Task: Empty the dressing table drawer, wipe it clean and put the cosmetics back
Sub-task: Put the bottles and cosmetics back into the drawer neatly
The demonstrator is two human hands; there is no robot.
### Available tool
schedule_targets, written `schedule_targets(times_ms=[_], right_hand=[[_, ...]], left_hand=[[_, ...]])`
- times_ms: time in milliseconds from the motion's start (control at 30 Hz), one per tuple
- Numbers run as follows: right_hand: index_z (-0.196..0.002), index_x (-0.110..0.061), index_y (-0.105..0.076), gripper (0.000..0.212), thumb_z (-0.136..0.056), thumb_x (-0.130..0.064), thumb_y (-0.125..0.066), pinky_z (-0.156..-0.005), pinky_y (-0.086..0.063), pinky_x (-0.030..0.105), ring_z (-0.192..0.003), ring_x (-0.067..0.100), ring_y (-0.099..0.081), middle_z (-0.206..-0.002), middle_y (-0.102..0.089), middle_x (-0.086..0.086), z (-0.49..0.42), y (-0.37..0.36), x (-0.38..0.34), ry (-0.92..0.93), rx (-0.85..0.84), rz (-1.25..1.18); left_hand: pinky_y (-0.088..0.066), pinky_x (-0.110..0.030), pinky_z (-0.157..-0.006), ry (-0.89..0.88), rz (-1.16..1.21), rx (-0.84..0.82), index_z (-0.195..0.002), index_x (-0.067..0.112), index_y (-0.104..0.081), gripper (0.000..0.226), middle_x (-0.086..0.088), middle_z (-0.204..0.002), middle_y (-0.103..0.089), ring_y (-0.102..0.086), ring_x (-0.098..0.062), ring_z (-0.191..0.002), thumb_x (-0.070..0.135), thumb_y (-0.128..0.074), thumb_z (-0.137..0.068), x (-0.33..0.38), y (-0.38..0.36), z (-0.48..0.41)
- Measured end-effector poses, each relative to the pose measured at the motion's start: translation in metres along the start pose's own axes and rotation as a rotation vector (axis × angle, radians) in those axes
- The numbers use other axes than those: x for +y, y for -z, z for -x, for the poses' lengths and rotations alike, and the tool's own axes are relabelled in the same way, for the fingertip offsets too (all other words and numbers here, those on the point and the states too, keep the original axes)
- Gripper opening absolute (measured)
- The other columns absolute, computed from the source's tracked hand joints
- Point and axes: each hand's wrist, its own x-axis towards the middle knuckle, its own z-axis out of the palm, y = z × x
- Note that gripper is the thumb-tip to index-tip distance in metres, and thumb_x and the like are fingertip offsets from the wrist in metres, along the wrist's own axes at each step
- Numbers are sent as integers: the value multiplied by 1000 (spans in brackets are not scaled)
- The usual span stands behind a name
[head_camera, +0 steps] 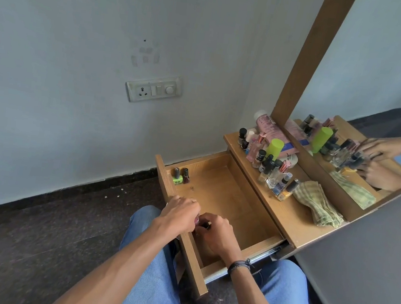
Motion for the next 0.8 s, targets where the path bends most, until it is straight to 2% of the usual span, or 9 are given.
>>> schedule_targets(times_ms=[100,300,533,667,800], right_hand=[[-110,-26,-73,17,-93,-22,-71,-78,-50,26,-95,18,-67,-105,-75,-3,0,0,-2,13,3,-5],[-106,-26,-65,20,-89,-20,-75,-76,-55,33,-92,20,-70,-102,-76,0,0,1,-4,16,2,-28],[-106,-22,-69,18,-90,-14,-74,-71,-46,13,-93,15,-69,-104,-76,-3,1,1,-5,45,2,-9],[-101,-25,-70,17,-88,-15,-75,-78,-55,27,-91,15,-69,-101,-76,-6,1,1,-5,55,0,7],[-104,-24,-71,17,-89,-17,-75,-77,-52,25,-91,16,-69,-103,-76,-4,1,0,-6,48,2,8]], left_hand=[[-36,-38,-101,20,-53,32,-119,17,-68,30,2,-123,-65,-51,-22,-119,30,-67,-93,-3,-1,1],[-37,-37,-100,36,-66,35,-120,16,-68,28,-1,-121,-68,-51,-23,-119,29,-62,-95,-4,2,1],[-35,-39,-101,25,-43,-4,-125,21,-65,32,0,-121,-69,-50,-23,-121,30,-66,-94,-4,2,2],[-35,-38,-100,25,-47,-36,-124,20,-64,37,-2,-119,-69,-50,-24,-121,33,-70,-90,-4,2,1],[-35,-37,-99,31,-25,-58,-121,21,-65,45,-1,-117,-69,-49,-23,-119,44,-75,-84,-4,1,-1]])
